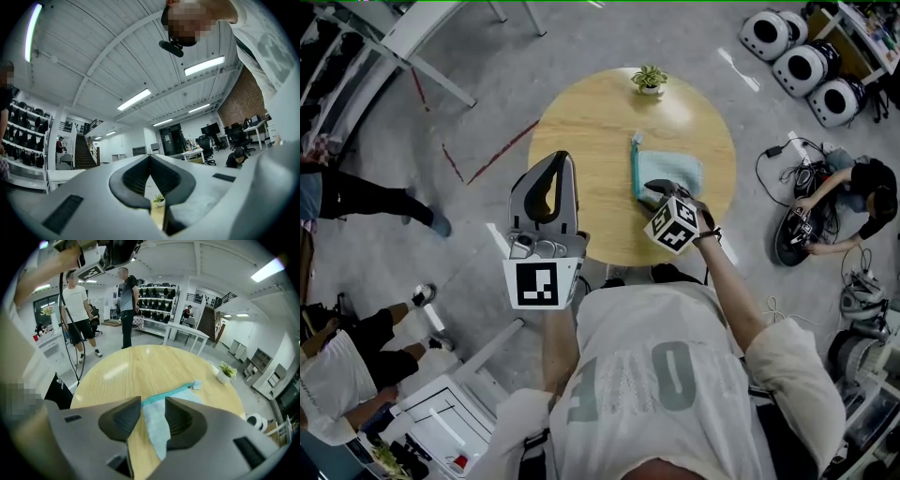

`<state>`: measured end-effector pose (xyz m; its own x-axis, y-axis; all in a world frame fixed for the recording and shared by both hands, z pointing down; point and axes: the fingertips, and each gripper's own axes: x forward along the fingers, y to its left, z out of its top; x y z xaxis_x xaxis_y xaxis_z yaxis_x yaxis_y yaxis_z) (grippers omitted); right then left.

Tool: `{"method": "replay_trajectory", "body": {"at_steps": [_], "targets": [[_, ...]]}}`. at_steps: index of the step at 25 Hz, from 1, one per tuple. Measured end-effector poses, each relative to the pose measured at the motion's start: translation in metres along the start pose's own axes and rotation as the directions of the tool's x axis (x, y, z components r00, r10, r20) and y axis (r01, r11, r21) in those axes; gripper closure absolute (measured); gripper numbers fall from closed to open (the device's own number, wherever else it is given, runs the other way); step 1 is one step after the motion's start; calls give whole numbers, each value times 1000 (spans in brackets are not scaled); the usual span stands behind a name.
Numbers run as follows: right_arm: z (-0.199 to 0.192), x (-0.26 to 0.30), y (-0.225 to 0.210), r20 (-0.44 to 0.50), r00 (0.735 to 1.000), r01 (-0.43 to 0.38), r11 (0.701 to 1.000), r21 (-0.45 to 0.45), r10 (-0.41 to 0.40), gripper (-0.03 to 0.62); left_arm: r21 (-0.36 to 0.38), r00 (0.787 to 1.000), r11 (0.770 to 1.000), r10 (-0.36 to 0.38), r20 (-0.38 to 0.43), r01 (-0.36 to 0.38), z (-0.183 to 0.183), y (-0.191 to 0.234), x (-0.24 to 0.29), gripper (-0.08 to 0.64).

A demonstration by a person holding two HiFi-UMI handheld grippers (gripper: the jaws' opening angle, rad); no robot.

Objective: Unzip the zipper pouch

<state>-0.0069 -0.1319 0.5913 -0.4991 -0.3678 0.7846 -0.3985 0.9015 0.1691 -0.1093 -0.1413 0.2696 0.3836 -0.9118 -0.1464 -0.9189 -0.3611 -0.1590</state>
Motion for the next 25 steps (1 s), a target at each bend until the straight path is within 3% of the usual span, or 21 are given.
{"method": "replay_trajectory", "body": {"at_steps": [6,9,12,15,18,22,25], "targets": [[16,-17,-17,47,999,20,999,35,-22,417,-6,1000,1000,-3,5,3,1,1,4,534],[39,-42,-48,103,989,103,994,36,-106,417,1,1000,1000,-3,14,3,2,1,5,534],[71,-82,-87,200,950,229,971,72,-239,418,-2,1000,1000,0,22,0,5,-1,7,534],[103,-134,-122,310,869,352,922,164,-386,431,-2,1000,1000,-4,31,4,8,-4,10,534],[133,-193,-143,424,739,443,852,280,-524,497,-1,999,1000,-8,43,8,12,-5,13,534],[161,-257,-145,528,557,492,767,413,-641,551,7,998,1000,-6,62,5,18,-2,15,534],[162,-287,-136,553,468,517,721,461,-689,561,-1,997,1000,-4,76,4,23,-5,16,534]]}}
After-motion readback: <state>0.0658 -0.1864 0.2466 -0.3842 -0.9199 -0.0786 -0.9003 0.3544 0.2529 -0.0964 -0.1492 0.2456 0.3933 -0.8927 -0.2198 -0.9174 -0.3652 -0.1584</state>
